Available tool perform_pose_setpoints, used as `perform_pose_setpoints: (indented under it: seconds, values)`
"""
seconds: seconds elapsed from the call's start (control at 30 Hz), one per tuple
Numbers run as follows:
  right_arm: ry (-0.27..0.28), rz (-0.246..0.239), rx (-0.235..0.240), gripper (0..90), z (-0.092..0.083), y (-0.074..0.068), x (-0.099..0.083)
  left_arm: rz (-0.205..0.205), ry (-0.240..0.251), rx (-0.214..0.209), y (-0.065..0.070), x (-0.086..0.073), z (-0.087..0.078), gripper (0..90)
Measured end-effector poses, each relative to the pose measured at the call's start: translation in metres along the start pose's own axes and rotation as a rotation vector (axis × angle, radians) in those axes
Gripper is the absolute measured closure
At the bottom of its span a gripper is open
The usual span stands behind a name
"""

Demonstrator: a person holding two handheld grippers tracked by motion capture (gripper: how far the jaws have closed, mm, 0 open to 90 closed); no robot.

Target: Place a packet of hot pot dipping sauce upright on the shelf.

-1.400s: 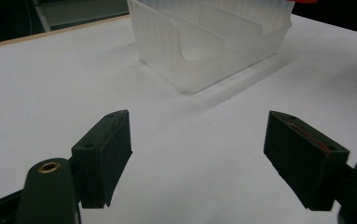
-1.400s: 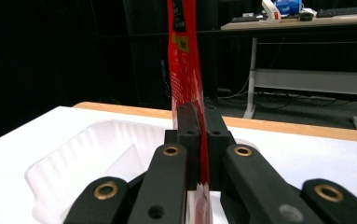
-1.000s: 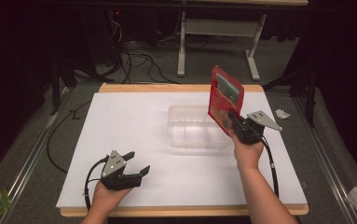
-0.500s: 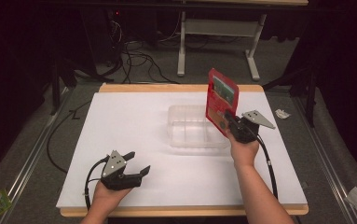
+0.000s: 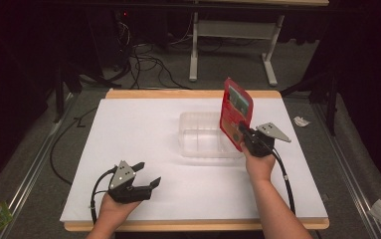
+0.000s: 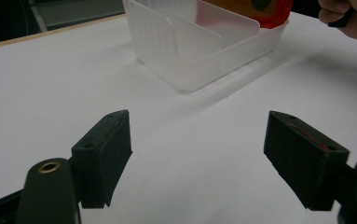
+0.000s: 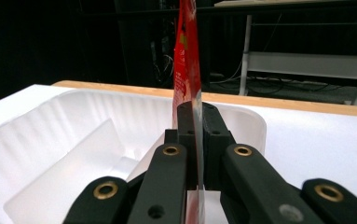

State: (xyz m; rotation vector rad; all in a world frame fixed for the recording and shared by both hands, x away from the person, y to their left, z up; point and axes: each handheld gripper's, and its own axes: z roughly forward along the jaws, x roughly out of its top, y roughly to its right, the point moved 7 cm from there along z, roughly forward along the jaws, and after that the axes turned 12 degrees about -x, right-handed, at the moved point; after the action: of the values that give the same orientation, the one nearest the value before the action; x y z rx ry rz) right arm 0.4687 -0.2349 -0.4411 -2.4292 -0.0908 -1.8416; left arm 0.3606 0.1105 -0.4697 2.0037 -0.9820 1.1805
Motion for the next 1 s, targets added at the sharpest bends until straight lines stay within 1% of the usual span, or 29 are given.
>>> perform_pose_setpoints:
  seconds: [0.13,0.2,0.47,0.6,0.7,0.77,0.9,1.0]
  values:
    - [-0.030,-0.016,0.002,89.7,0.000,0.001,-0.012,0.001,-0.001,0.001,0.000,0.000,0.001,23.6]
    - [-0.022,-0.010,0.002,89.5,-0.002,0.000,-0.017,0.003,-0.004,0.001,0.000,0.000,0.001,23.6]
    - [-0.047,-0.007,0.002,88.0,-0.004,0.003,-0.027,0.005,-0.009,-0.003,0.001,-0.001,0.001,23.6]
    - [-0.055,-0.006,0.007,87.1,-0.003,0.003,-0.028,0.005,-0.007,-0.002,0.001,-0.001,0.001,23.6]
    - [-0.069,-0.007,0.013,83.8,-0.003,0.002,-0.027,0.005,-0.009,-0.004,0.001,-0.001,0.001,23.6]
    - [-0.076,-0.011,0.018,80.0,-0.003,0.002,-0.026,0.005,-0.009,-0.005,0.001,-0.001,0.001,23.6]
    - [-0.076,0.009,0.034,71.2,-0.004,0.004,-0.022,0.005,-0.007,-0.005,0.001,-0.001,0.001,23.6]
    - [-0.095,0.006,0.045,63.3,-0.005,0.005,-0.019,0.005,-0.009,-0.006,0.001,-0.001,0.002,23.6]
